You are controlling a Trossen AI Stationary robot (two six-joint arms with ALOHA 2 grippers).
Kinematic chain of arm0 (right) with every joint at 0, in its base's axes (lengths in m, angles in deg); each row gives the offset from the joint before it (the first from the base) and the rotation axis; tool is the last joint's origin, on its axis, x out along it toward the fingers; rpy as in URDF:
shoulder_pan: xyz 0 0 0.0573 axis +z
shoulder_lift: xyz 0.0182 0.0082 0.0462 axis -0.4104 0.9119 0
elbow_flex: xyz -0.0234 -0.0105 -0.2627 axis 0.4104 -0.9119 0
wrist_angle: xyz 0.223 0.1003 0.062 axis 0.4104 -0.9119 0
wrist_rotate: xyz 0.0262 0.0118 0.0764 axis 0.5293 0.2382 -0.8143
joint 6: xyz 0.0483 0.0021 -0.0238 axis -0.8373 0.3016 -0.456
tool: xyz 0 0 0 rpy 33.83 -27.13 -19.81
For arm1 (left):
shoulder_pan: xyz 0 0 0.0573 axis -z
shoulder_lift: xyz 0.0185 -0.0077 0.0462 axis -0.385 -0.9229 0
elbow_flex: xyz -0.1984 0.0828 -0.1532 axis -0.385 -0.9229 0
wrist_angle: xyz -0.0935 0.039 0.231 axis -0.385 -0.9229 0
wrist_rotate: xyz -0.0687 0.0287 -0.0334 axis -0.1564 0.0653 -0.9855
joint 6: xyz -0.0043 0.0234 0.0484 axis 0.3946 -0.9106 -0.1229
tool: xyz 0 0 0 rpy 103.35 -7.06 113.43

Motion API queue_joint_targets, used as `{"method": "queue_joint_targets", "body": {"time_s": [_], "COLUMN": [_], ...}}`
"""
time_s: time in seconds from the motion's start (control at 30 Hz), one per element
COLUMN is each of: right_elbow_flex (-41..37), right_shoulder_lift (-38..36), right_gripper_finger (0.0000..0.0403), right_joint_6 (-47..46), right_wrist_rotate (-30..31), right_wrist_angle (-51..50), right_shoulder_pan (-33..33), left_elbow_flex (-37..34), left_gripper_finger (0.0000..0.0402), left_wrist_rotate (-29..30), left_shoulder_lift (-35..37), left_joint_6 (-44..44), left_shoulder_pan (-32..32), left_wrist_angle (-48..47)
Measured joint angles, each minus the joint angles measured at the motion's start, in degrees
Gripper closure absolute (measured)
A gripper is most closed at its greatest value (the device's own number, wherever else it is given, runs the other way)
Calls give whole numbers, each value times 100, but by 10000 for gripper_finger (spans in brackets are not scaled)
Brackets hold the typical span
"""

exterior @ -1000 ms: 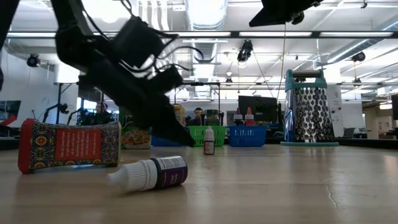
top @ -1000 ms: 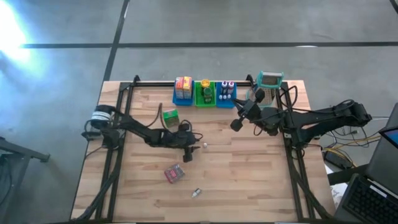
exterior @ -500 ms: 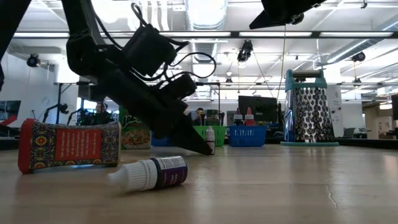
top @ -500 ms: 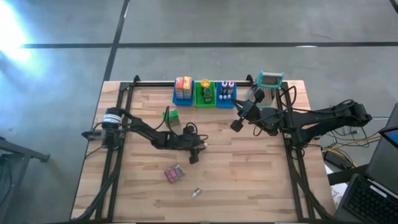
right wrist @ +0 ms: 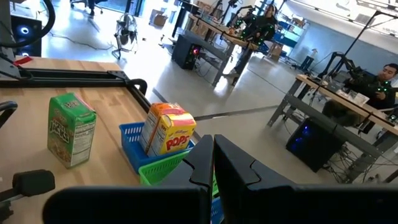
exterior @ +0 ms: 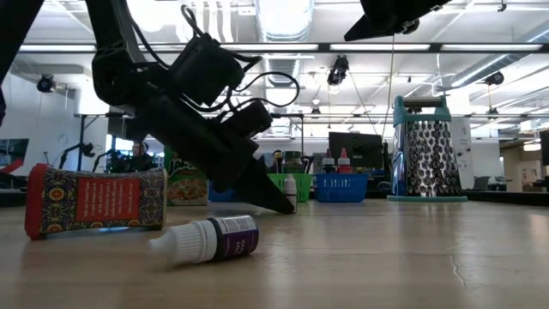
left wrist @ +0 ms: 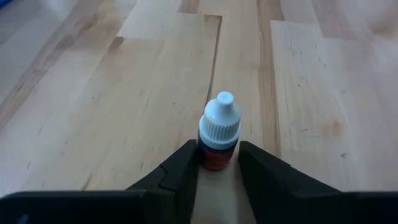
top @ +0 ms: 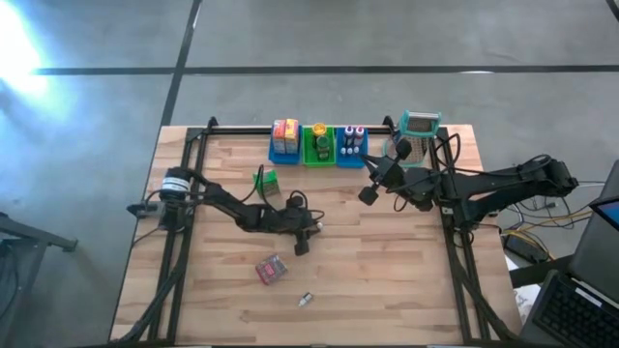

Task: Pick & Place Kitchen Items
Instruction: Put the small red food coloring bottle into the right blue bin

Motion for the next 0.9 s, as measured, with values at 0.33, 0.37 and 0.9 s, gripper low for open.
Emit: {"method": "queue_joint_targets", "body": {"time_s": [0.33, 0.37, 0.9], "right_elbow_flex": [0, 0, -186], "right_shoulder_lift": [0, 0, 194], "right_gripper_finger": [394, 394, 363], "right_joint_6": [-11, -54, -2058], "right_wrist_rotate": [-6, -9, -2937], "right_wrist_angle": [2, -2, -1370], "right_shoulder_pan": [0, 0, -3], "left_elbow_flex": [-9, -9, -20], "left_gripper_finger": [306, 306, 307], "left_wrist_rotate": [-32, -32, -266], "left_shoulder_lift": [-9, -9, 242], "left_joint_6": [-99, -99, -100], "left_shoulder_pan": [4, 2, -85], "left_wrist_angle": [130, 138, 123]}}
